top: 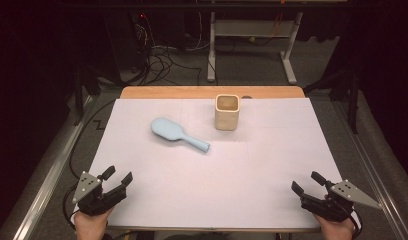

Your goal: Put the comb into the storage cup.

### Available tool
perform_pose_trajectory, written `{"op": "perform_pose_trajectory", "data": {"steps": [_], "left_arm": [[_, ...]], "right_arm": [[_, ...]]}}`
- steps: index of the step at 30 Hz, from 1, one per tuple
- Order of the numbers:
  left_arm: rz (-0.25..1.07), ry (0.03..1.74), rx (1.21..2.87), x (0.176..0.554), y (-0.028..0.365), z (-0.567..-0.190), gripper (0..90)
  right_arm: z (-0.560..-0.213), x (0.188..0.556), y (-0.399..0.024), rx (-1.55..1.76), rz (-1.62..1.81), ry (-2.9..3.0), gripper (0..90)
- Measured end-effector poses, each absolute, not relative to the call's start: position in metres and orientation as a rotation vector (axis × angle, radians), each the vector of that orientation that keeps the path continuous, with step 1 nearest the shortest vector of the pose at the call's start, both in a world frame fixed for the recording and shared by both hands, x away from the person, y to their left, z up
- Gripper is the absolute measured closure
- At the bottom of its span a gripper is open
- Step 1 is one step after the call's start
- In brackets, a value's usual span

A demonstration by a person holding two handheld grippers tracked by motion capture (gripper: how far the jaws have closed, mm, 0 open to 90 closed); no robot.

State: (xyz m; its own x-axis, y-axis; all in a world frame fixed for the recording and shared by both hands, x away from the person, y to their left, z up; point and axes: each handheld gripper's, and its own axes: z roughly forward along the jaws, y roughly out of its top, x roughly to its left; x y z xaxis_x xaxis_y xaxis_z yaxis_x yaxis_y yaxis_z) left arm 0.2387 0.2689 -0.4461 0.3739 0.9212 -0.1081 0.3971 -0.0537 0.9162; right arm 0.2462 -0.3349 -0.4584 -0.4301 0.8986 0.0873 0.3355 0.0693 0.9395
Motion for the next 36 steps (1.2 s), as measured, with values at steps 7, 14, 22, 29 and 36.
{"op": "perform_pose_trajectory", "data": {"steps": [7, 14, 22, 29, 36], "left_arm": [[0.643, 1.181, 1.620, 0.241, 0.267, -0.443, 35.3], [0.628, 1.152, 1.633, 0.248, 0.259, -0.438, 35.4], [0.604, 1.114, 1.651, 0.257, 0.246, -0.433, 35.4], [0.583, 1.085, 1.683, 0.266, 0.235, -0.428, 35.4], [0.566, 1.076, 1.682, 0.275, 0.227, -0.425, 35.6]], "right_arm": [[-0.459, 0.246, -0.335, 1.225, 1.369, 1.837, 20.3], [-0.458, 0.246, -0.334, 1.213, 1.372, 1.837, 20.6], [-0.459, 0.246, -0.334, 1.208, 1.377, 1.849, 20.7], [-0.458, 0.246, -0.333, 1.204, 1.385, 1.849, 20.7], [-0.458, 0.246, -0.333, 1.192, 1.392, 1.855, 20.7]]}}
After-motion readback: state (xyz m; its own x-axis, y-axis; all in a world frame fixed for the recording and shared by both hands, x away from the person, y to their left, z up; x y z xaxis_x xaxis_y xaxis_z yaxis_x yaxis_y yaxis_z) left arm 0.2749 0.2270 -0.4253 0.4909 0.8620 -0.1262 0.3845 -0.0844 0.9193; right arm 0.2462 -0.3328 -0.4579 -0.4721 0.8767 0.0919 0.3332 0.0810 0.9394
